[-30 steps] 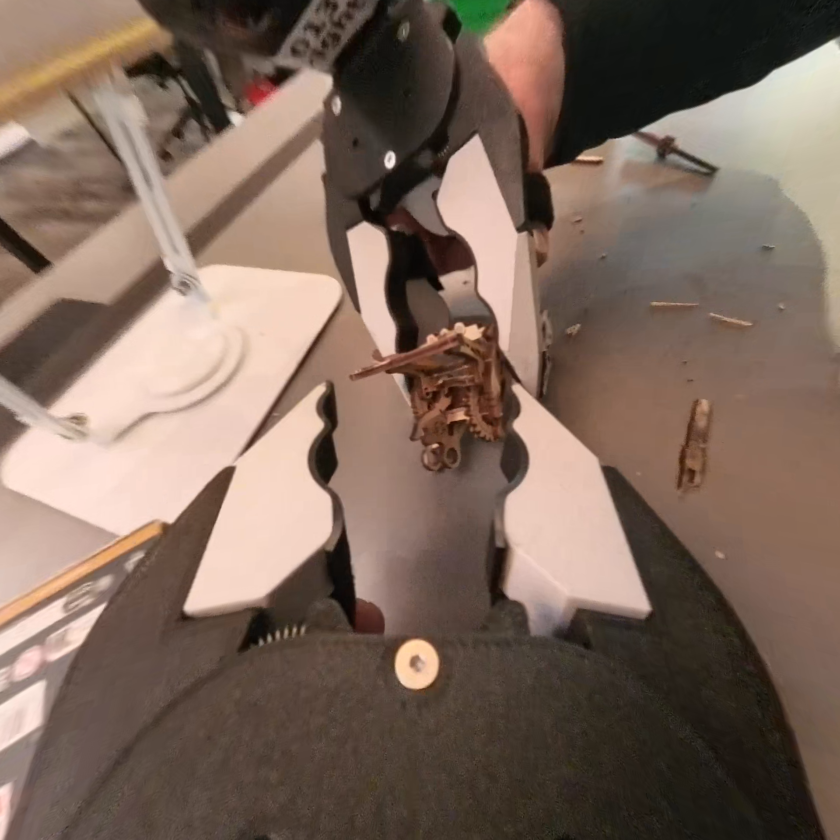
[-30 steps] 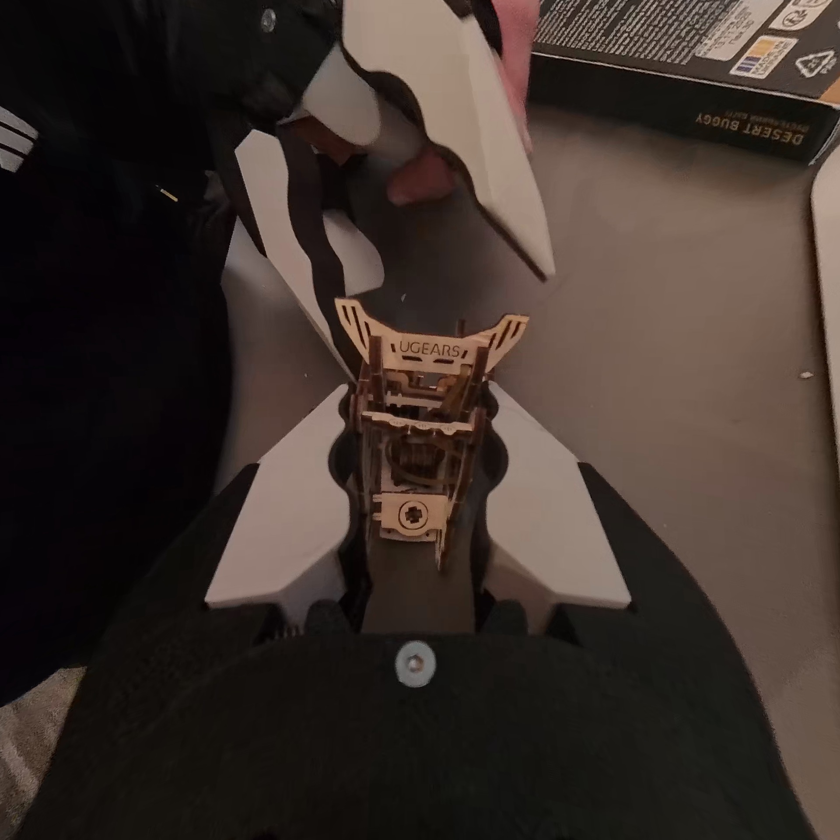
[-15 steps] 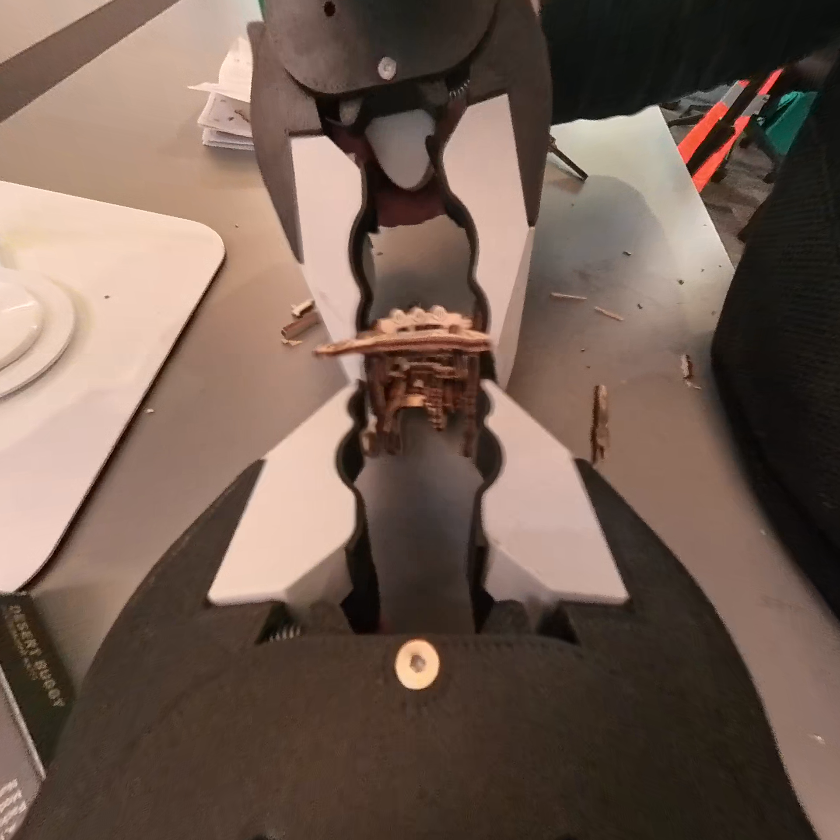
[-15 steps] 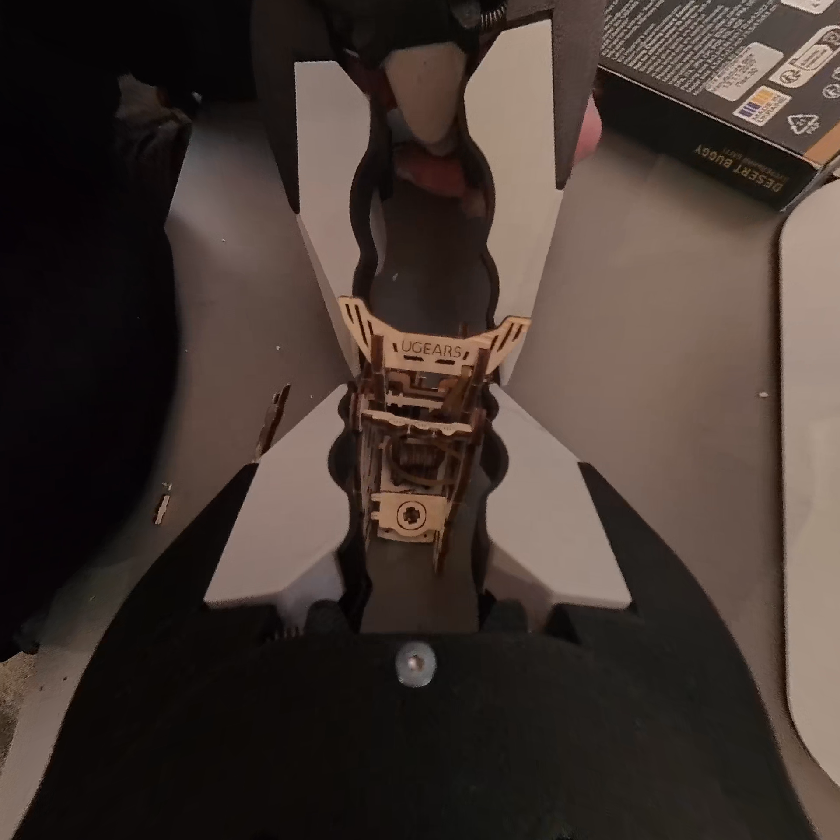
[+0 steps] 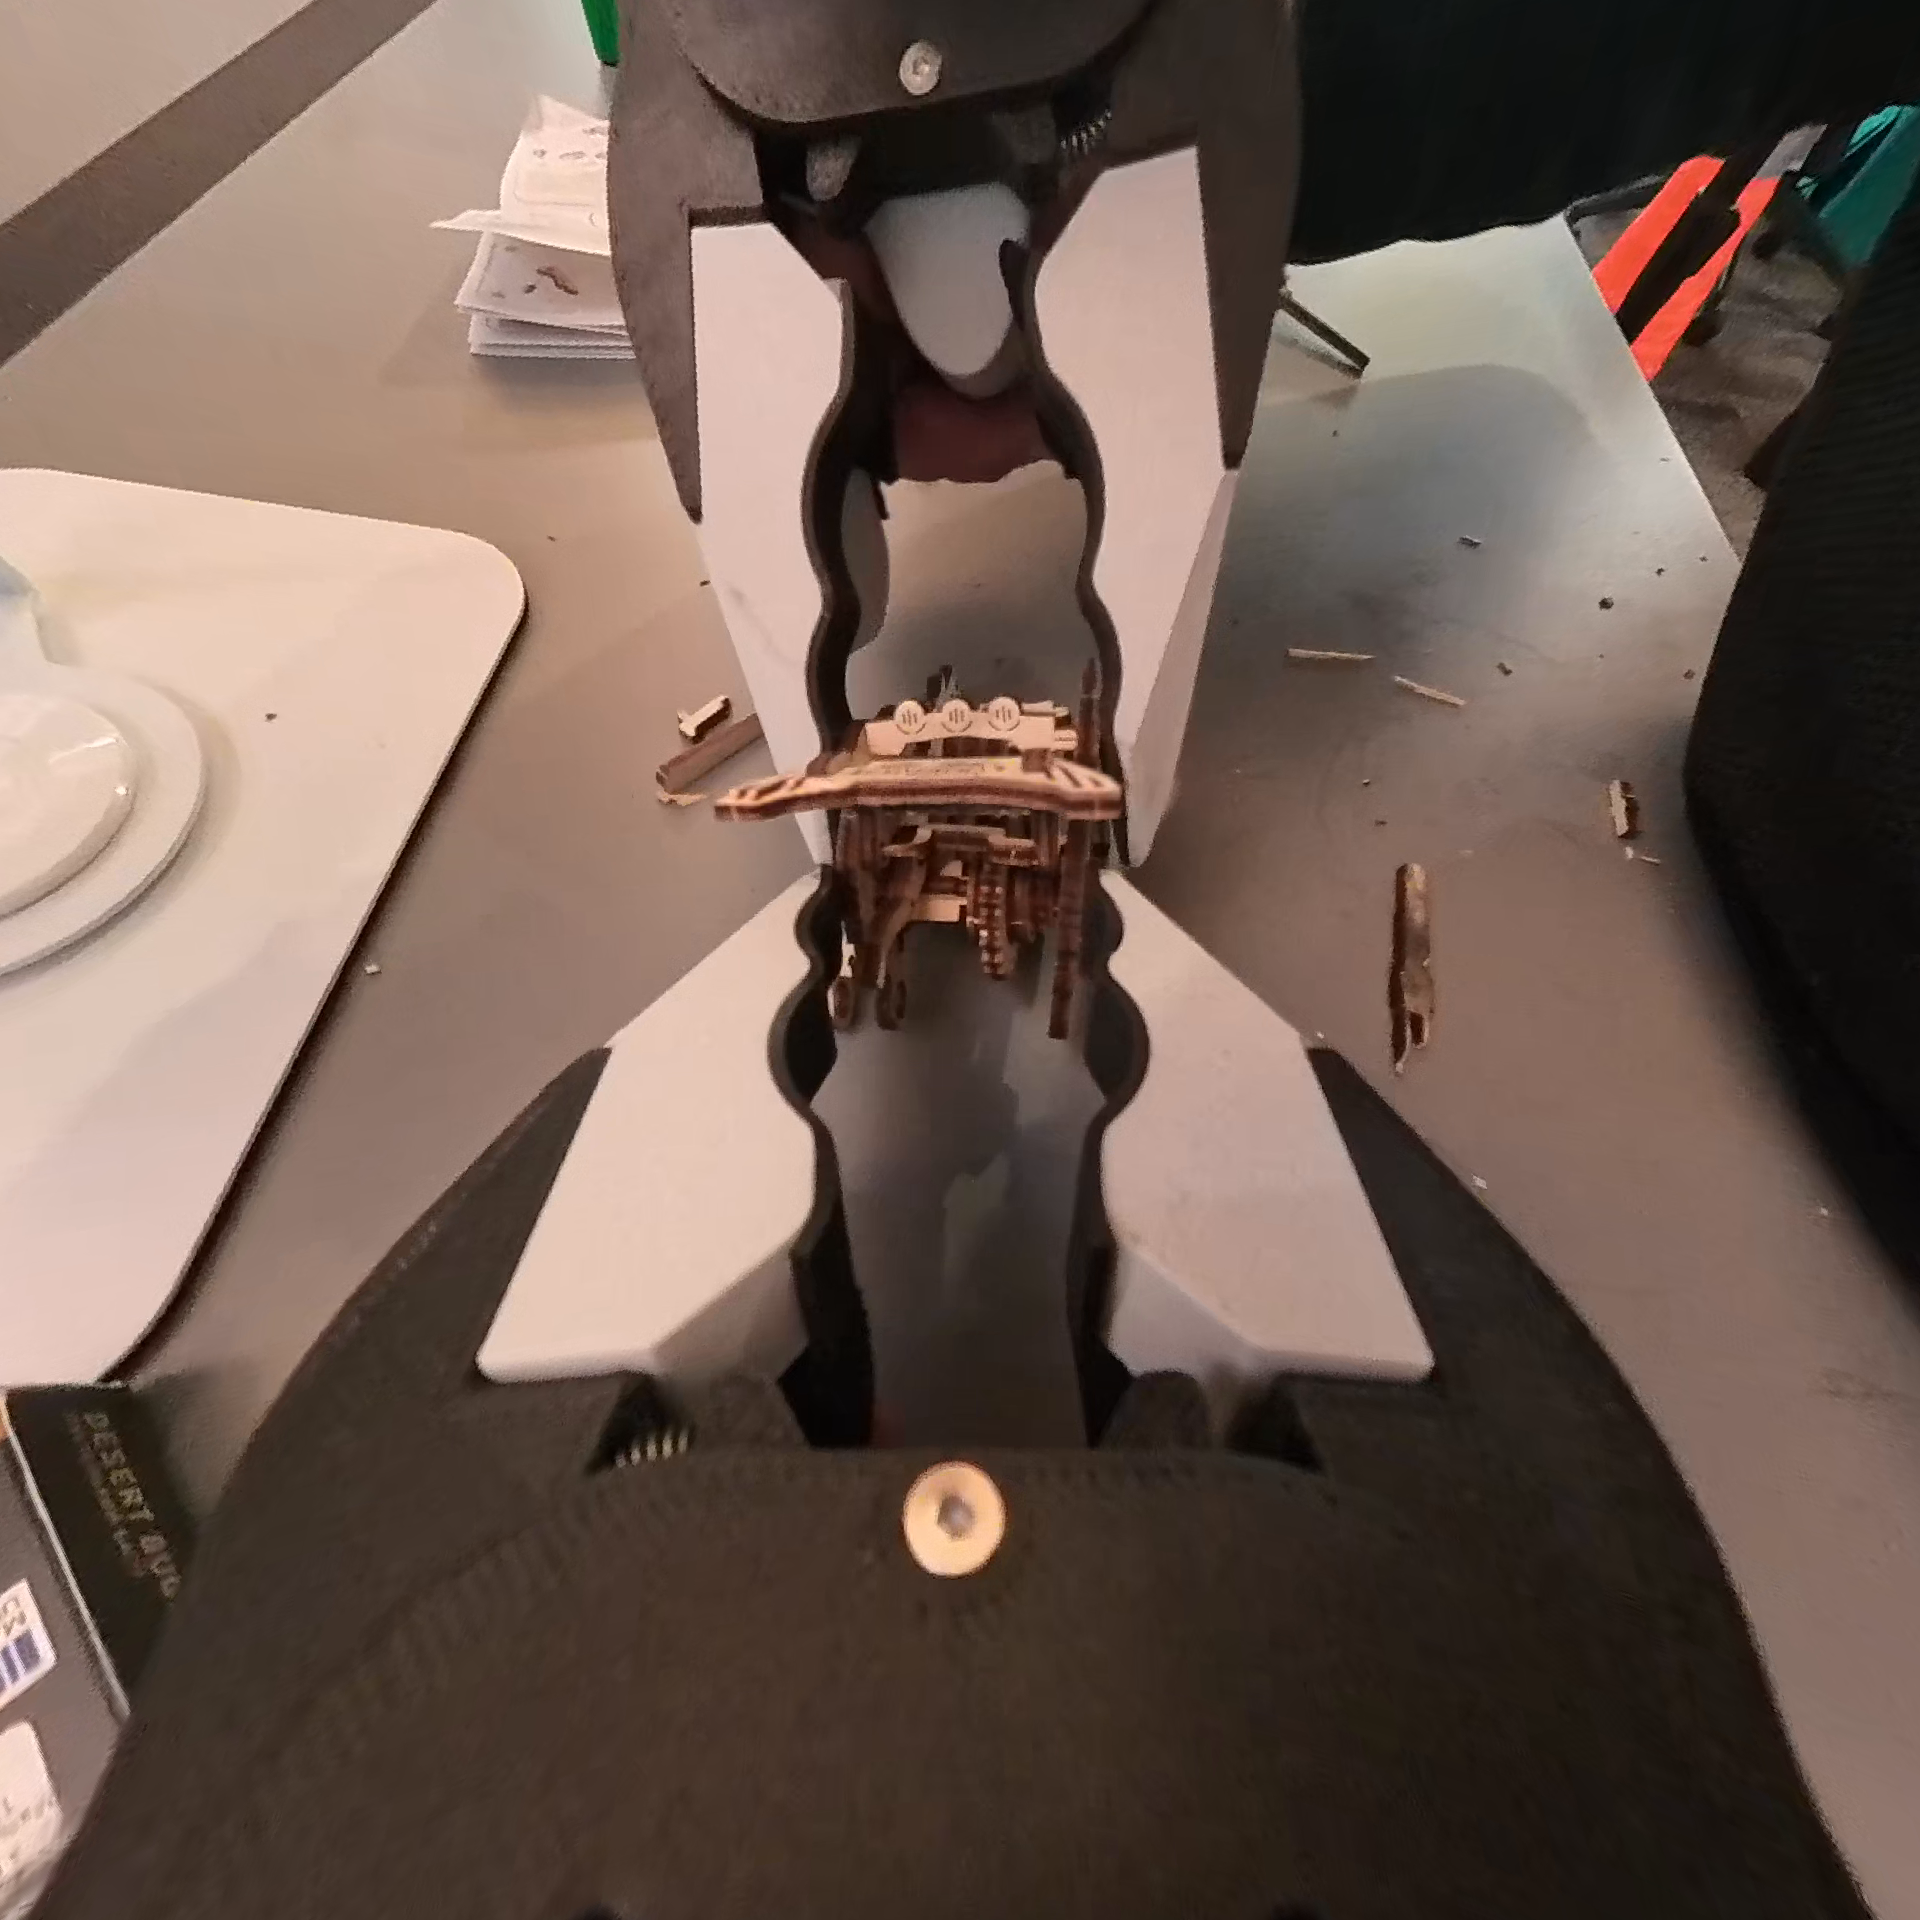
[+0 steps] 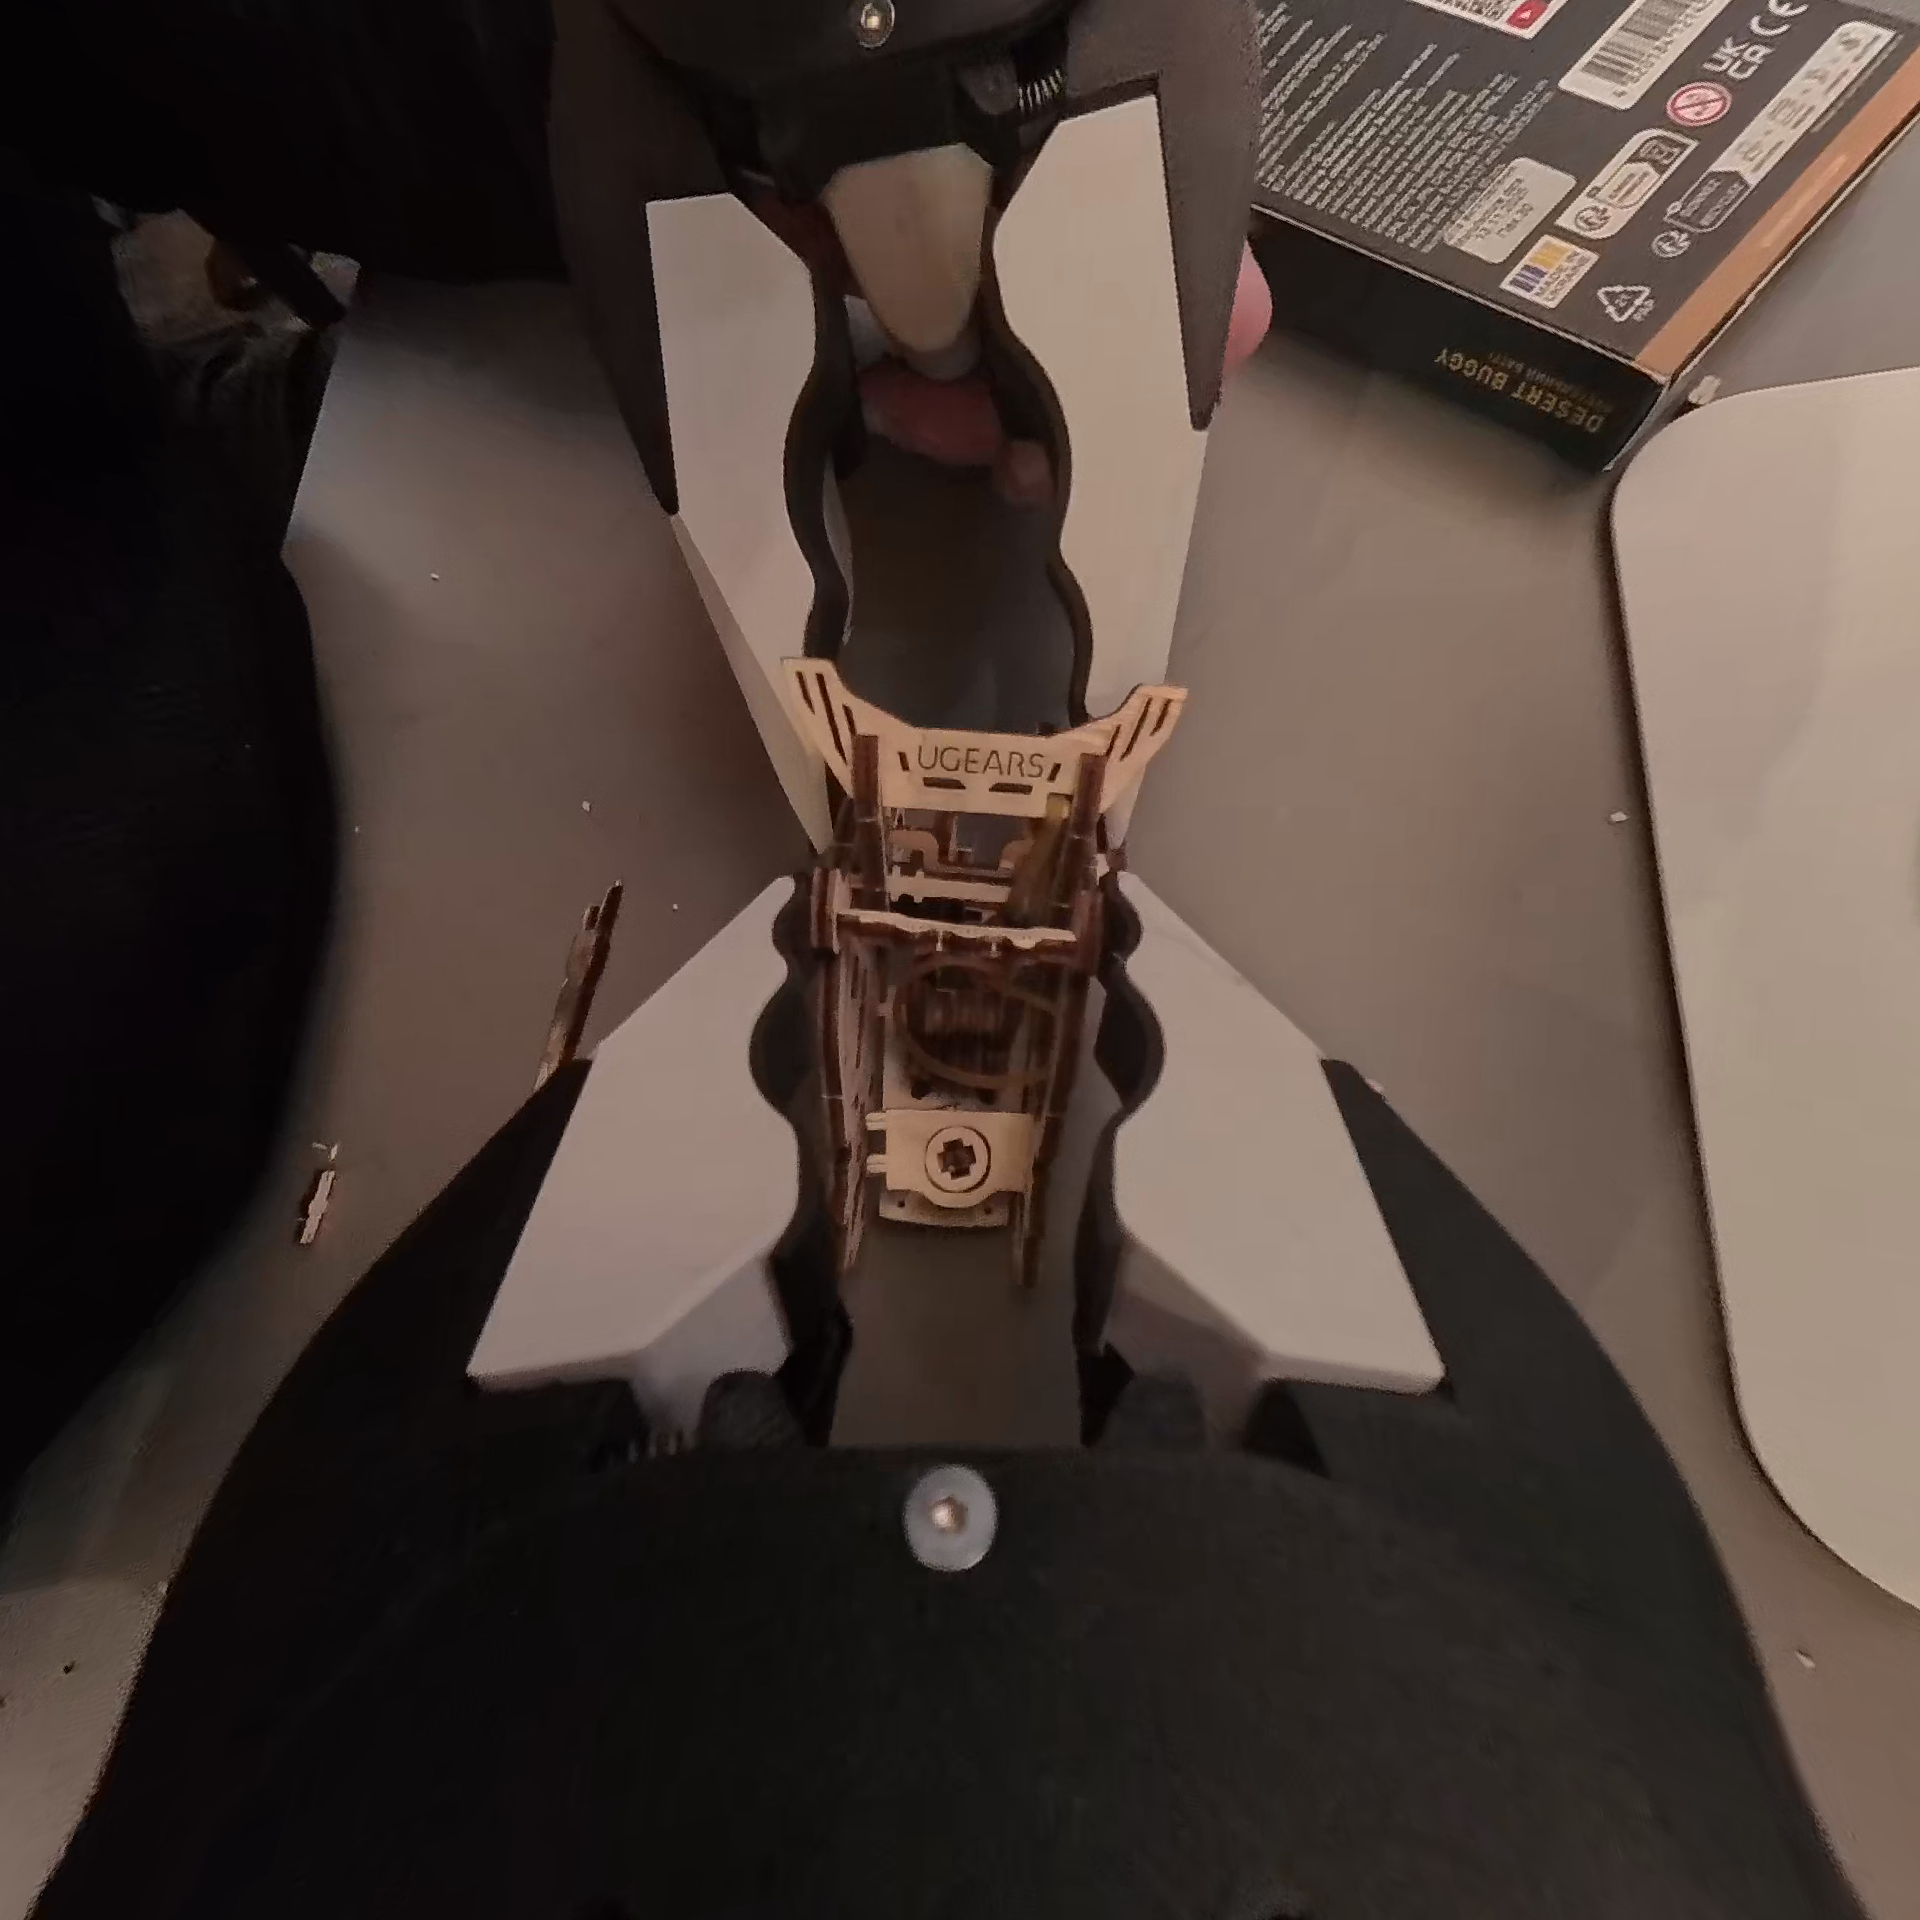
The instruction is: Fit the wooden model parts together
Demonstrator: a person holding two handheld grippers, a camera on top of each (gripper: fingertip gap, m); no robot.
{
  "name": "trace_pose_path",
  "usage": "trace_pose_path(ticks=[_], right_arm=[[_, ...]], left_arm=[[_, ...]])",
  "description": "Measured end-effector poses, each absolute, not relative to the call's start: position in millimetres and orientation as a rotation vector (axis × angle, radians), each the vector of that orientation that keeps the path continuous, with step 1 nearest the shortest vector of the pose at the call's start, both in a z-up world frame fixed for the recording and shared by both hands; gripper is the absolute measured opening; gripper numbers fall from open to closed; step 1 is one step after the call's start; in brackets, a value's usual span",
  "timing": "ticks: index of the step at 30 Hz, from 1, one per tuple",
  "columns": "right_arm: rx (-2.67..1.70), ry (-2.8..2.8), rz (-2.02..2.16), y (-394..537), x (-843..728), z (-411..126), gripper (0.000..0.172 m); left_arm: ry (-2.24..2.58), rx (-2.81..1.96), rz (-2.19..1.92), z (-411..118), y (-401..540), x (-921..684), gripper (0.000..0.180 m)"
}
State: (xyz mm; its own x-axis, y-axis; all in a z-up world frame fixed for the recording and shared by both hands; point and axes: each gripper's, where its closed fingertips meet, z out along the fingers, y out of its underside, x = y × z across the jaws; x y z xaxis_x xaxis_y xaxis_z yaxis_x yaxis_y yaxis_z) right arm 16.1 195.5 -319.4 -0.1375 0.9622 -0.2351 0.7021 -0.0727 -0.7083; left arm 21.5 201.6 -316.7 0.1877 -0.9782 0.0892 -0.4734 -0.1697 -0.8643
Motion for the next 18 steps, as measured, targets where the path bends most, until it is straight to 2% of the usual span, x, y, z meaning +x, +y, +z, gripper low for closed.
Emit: trace_pose_path(ticks=[6, 9, 18], right_arm=[[-1.8, -1.892, 1.008, 195.6, 18.1, -320.9, 0.05], [-1.784, -1.911, 1.02, 192.3, 16.2, -320.8, 0.05], [-1.786, -1.934, 0.956, 195.3, 15.9, -322.0, 0.05]], left_arm=[[1.404, -1.745, -0.903, -316.7, 201.8, 22.7, 0.043], [1.388, -1.732, -0.932, -311.1, 200.7, 26.9, 0.049], [1.399, -1.756, -0.933, -311.5, 202.4, 25.9, 0.044]])
